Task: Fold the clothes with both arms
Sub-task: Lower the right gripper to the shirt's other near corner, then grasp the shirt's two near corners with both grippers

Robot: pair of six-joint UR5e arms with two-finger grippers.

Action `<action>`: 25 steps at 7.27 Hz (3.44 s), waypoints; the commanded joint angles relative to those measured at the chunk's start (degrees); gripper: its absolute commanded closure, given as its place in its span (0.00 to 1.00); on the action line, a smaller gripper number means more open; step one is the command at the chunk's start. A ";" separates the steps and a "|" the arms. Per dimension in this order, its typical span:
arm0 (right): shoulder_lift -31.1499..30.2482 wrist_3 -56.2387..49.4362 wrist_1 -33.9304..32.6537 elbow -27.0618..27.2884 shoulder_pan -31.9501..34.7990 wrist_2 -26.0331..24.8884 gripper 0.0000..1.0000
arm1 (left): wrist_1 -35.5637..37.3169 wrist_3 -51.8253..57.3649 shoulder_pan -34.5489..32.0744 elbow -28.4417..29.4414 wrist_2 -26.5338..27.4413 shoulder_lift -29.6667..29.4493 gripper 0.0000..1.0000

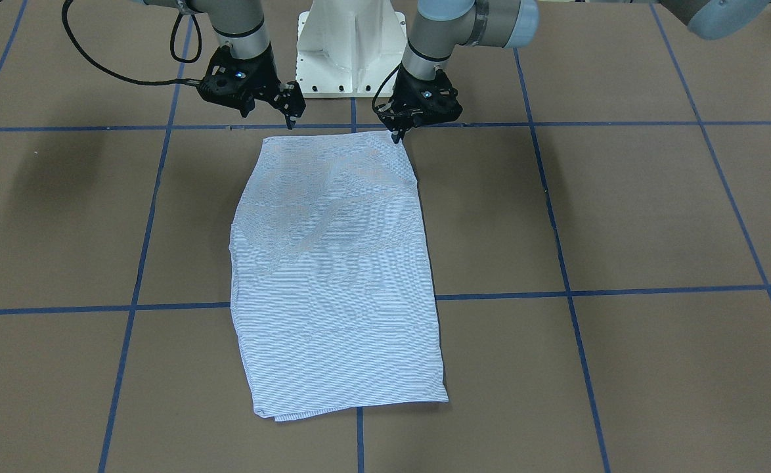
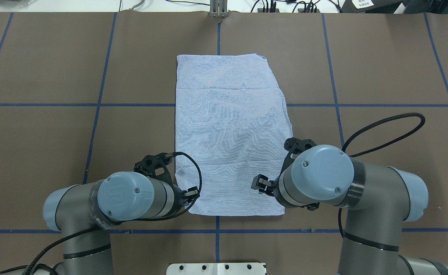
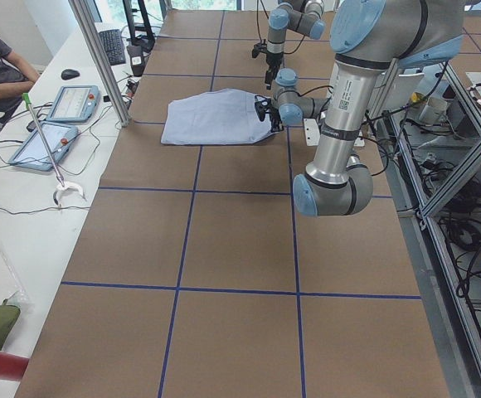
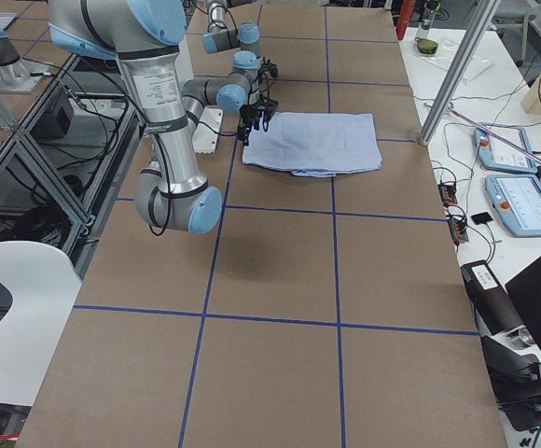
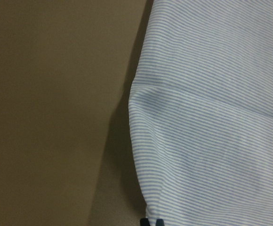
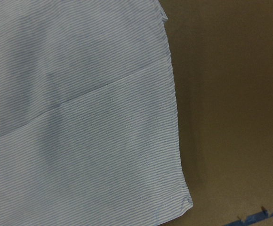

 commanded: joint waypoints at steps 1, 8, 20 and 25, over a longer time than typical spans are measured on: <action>-3.16 7.60 7.57 -2.39 -1.22 -2.09 0.00 | 0.01 -0.07 0.13 0.00 -0.01 0.00 1.00; -3.81 12.73 12.46 -7.13 -3.33 -2.54 0.00 | 0.10 -0.07 -0.05 -0.71 -0.01 -0.09 1.00; -3.11 12.20 12.63 -9.33 -4.03 -2.54 0.01 | 0.10 -0.07 0.04 -0.80 -0.01 -0.09 1.00; -3.11 12.37 12.72 -9.51 -4.12 -2.54 0.18 | 0.01 -0.07 0.04 -0.80 -0.01 -0.09 1.00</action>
